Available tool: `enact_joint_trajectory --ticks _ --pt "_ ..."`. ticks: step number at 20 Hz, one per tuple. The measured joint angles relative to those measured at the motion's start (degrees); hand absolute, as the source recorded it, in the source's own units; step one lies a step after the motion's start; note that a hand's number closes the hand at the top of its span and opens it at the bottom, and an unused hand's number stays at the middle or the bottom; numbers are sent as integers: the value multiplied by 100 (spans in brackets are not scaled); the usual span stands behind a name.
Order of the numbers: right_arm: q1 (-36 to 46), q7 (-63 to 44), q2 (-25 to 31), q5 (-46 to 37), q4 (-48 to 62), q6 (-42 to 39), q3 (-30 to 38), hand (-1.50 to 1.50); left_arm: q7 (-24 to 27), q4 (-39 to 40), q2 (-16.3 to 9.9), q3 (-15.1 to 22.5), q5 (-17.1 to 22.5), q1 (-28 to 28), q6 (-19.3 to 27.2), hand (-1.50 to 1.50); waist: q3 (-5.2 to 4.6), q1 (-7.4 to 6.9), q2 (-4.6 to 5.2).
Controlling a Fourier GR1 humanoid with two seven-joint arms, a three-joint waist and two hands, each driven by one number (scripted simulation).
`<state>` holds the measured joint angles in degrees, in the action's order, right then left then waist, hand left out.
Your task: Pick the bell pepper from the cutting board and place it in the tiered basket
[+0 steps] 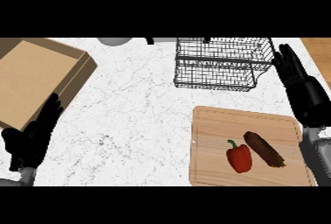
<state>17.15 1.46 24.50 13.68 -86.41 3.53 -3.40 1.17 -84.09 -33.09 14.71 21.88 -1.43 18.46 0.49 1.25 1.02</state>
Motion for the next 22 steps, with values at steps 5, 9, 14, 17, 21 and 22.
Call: enact_joint_trajectory --ticks 5,9,14,17,21,22 --pt "-50 450 -2 1260 179 -1206 545 150 202 -38 321 97 -292 -351 210 0 -19 -41 -65" --pt "-235 568 -130 1965 607 -1624 926 -150 308 -217 656 309 -504 -523 467 0 18 18 -79" --pt "-572 149 -260 3361 1181 -3427 792 -150 267 -331 929 499 -661 -747 642 0 3 -60 -54" --pt "-783 95 180 3937 1414 -4708 962 -150 122 -357 1065 594 -780 -849 787 0 -13 -54 -72" --pt "-848 167 1022 3917 1535 -5782 1380 -150 101 -311 1225 710 -943 -889 901 0 -28 -59 -89" --pt "-853 192 1216 3709 1460 -5878 1506 -150 102 -313 1221 707 -958 -882 907 0 -30 -50 -95"
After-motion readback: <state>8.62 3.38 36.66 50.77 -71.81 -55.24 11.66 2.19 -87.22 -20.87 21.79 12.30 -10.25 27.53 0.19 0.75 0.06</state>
